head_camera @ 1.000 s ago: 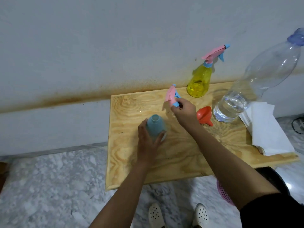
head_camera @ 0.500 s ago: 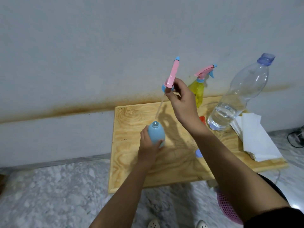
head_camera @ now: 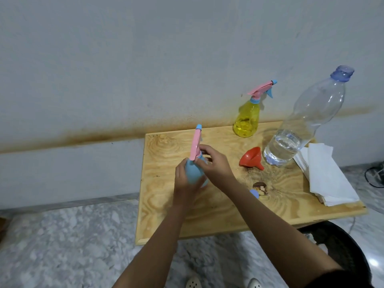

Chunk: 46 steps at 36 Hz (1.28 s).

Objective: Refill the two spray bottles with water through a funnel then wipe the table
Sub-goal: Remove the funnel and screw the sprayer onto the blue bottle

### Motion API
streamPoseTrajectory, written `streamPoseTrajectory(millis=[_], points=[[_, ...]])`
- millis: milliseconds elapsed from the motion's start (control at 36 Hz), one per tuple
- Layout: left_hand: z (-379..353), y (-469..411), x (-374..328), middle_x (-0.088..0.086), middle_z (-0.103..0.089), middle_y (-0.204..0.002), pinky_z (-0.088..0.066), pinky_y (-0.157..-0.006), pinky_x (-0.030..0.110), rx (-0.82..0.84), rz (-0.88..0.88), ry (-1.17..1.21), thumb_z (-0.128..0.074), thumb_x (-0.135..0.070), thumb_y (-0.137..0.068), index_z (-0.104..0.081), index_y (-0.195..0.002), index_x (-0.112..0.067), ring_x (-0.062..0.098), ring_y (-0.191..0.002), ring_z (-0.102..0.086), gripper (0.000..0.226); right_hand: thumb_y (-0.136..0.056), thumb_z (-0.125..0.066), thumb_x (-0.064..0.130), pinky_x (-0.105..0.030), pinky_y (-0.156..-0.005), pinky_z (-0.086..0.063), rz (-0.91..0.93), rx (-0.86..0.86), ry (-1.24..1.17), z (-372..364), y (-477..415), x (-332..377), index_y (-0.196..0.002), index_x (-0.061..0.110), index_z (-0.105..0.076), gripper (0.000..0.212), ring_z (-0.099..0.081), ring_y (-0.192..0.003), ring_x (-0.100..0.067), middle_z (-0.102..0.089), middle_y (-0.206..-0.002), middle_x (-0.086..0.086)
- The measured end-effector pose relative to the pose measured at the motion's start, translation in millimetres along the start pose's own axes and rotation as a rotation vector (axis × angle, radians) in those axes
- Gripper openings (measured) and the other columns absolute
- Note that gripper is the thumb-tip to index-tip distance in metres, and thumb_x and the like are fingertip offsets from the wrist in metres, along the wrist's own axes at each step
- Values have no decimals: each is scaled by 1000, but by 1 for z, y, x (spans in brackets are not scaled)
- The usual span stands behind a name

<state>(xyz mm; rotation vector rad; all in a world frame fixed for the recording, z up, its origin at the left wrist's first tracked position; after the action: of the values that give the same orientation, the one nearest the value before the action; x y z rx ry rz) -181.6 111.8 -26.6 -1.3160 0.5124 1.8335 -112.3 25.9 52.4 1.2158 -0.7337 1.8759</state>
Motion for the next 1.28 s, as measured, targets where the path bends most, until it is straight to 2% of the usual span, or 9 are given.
streamPoseTrajectory(millis=[139, 278, 333, 500, 639, 806, 972, 1111, 1278], points=[[-3, -1, 6, 11, -55, -123, -47, -89, 26, 12, -48, 5, -68, -52, -66, -43, -132, 0, 22, -110, -54, 88, -83, -65, 8, -7, -79, -40, -1, -51, -37, -4, 2, -12, -112, 14, -62, 30, -55, -96, -7, -61, -102, 9], [-9, -2, 3, -9, -51, -119, -44, -91, 19, 0, -76, 63, -72, -46, -63, -39, -127, -20, 10, -107, -52, 77, -81, -69, 11, -22, -81, -44, 0, -98, -60, -6, 1, -20, -107, 12, -62, 27, -59, -95, -13, -64, -100, 6], [-8, -3, 0, -11, -51, -111, -43, -86, 12, -22, -72, 54, -69, -48, -62, -40, -124, -18, 4, -101, -50, 74, -80, -71, 15, -17, -78, -44, -24, -105, -78, -9, -1, -23, -104, 10, -60, 27, -59, -93, -14, -64, -99, 1], [-4, -10, -1, -3, -58, -119, -50, -84, 27, 34, -89, 42, -73, -46, -61, -45, -130, -13, 13, -105, -58, 82, -84, -68, 20, -3, -73, -41, -112, -63, -200, -10, -5, -23, -111, 12, -54, 31, -55, -97, -10, -60, -109, 0], [5, -10, -14, -24, -50, -119, -48, -82, 13, 37, -137, 55, -74, -48, -62, -39, -131, -27, -14, -103, -50, 80, -85, -48, 36, -28, -90, -43, -72, 31, -300, -10, -3, -10, -104, 39, -56, 21, -54, -109, -18, -58, -118, -6], [16, -15, -42, -39, -56, -106, -46, -74, 8, 111, -116, 108, -80, -33, -65, -43, -114, -50, -14, -96, -55, 64, -82, -66, 24, -29, -87, -49, -106, -67, -473, -4, -7, -4, -114, 13, -55, 36, -60, -103, -14, -61, -110, -3], [23, -23, -55, -28, -60, -109, -51, -75, 17, 143, -29, 247, -84, -34, -62, -47, -118, -47, -2, -102, -60, 68, -88, -56, 35, -33, -90, -51, -75, -17, -483, -1, -8, 9, -128, 19, -51, 43, -57, -115, -19, -57, -127, -4], [27, -26, -60, -23, -54, -117, -53, -75, 17, 166, 6, 247, -85, -20, -66, -43, -126, -42, -1, -105, -57, 77, -87, -63, 14, -25, -72, -55, -56, -28, -619, 11, -10, 19, -123, 18, -48, 39, -65, -100, -14, -63, -112, 2], [30, -24, -66, -15, -56, -121, -56, -78, 24, 191, 6, 228, -87, -25, -63, -43, -133, -35, -1, -105, -56, 83, -88, -60, 17, -31, -78, -55, -53, 21, -622, 21, -9, 26, -118, 24, -55, 31, -67, -97, -14, -65, -114, -5]])
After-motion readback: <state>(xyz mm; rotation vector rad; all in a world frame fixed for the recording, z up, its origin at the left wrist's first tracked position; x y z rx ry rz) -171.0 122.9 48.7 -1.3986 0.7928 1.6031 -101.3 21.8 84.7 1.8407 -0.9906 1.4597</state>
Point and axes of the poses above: each hand's wrist, its own y-axis away from the middle knuckle, its own z-axis out of the back of the hand, x = y × z, the point moved 5 cm from there along -y, towards the middle knuckle
